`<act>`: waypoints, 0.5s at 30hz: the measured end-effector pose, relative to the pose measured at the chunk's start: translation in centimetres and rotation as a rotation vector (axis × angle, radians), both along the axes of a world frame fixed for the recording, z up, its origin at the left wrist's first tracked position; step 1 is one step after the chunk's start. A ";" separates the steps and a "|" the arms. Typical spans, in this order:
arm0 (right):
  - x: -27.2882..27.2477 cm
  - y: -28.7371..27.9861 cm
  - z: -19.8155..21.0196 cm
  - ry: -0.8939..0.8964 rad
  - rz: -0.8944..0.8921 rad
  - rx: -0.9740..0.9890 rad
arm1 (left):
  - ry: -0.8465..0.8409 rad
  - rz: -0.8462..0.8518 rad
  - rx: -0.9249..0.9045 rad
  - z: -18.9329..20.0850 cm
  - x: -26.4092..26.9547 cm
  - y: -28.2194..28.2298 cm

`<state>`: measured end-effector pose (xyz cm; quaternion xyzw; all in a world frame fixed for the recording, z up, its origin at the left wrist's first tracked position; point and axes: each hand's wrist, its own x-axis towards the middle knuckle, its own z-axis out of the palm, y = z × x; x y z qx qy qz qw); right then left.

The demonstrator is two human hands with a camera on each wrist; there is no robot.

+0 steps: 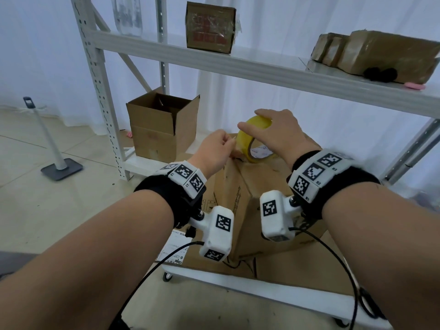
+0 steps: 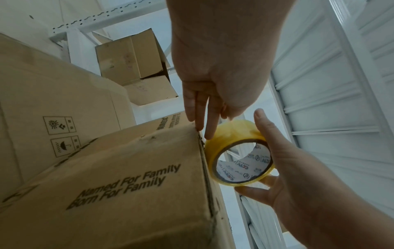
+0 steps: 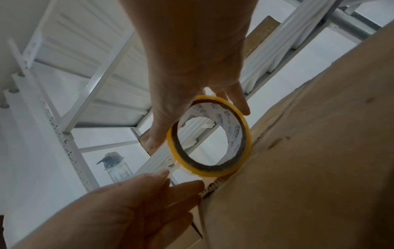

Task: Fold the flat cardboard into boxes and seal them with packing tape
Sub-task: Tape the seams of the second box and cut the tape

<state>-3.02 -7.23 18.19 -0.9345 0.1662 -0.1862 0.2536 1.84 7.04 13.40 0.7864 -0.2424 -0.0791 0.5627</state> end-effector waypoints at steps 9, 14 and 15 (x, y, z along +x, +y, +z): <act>-0.6 -0.3 -1.7 0.016 -0.044 0.315 | 0.147 0.002 -0.114 -0.5 -0.6 0.0; -0.7 0.3 -1.8 -0.009 -0.030 0.425 | 0.212 0.023 -0.200 -0.7 -0.9 0.0; -0.7 0.3 -1.8 -0.016 -0.035 0.435 | 0.213 0.034 -0.212 -0.8 -0.9 0.1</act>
